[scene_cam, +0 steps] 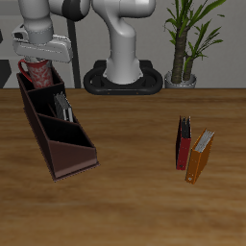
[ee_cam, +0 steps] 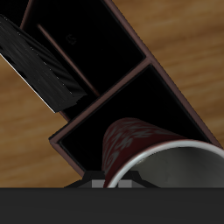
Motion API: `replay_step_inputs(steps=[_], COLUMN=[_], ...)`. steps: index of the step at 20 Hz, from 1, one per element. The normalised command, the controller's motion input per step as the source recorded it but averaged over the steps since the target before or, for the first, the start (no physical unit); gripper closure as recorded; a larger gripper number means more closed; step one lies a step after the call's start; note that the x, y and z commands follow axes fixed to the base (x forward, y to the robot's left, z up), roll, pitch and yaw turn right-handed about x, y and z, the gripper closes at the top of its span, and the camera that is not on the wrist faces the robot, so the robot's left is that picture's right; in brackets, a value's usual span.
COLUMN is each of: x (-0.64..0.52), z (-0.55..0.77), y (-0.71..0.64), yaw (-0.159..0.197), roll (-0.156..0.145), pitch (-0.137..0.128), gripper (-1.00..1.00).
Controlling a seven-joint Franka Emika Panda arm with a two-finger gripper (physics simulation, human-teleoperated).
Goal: Place the striped book into the right desk caddy's front compartment and place the red mug into the right desk caddy's right compartment
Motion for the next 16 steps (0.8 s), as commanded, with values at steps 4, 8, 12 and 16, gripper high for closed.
replay_step_inputs(steps=[4, 8, 12, 16], x=[0.04, -0.02, -0.02, 0.02], z=[-0.23, -0.18, -0.19, -0.17], y=[0.09, 0.01, -0.03, -0.1], yaw=[-0.009, -0.004, -0.013, -0.035], roll=[0.014, 0.009, -0.012, -0.001], pitch=[0.026, 0.012, 0.024, 0.032], gripper=[1.0, 1.0, 1.0, 1.0])
